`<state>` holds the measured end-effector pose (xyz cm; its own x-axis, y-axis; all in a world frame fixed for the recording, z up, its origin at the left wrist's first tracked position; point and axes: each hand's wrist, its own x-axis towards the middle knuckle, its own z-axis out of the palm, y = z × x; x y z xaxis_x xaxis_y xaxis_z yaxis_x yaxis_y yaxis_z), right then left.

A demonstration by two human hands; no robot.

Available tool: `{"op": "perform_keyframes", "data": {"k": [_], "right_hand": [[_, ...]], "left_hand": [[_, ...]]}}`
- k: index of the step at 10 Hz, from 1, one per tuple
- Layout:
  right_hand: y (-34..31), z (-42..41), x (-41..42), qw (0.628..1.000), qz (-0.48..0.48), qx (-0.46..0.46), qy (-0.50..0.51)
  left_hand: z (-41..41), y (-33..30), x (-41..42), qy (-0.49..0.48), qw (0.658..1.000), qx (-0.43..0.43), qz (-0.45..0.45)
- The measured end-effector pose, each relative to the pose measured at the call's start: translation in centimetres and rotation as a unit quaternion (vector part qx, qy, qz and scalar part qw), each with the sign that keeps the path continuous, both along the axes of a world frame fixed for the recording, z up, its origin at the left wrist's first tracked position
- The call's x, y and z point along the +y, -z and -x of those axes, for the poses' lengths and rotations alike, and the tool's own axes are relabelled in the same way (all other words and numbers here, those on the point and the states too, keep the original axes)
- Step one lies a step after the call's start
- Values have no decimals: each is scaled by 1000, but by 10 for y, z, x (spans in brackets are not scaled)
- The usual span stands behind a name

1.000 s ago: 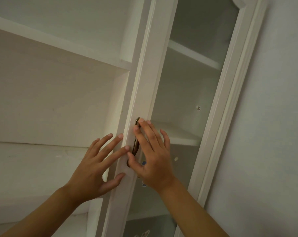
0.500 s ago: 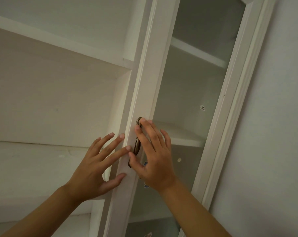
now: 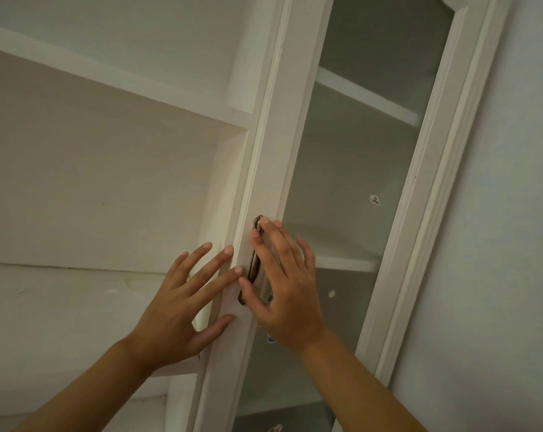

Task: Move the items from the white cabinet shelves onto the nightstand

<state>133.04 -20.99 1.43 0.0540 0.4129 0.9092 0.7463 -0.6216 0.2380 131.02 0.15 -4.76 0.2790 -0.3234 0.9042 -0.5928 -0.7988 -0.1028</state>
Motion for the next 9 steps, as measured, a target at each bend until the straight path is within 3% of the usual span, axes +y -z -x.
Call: {"op": "perform_keyframes", "data": {"k": [3, 6, 8, 9], "right_hand": [[1, -3, 0, 1000, 2, 21, 7], [2, 22, 8, 995, 3, 58, 78], [-1, 52, 0, 987, 12, 101, 127], [1, 79, -13, 983, -5, 133, 129]], "left_hand": [[-8, 3, 0, 42, 999, 25, 12], [-4, 8, -1, 63, 996, 49, 27], [16, 4, 1, 15, 997, 79, 16], [45, 3, 1, -8, 991, 114, 63]]}}
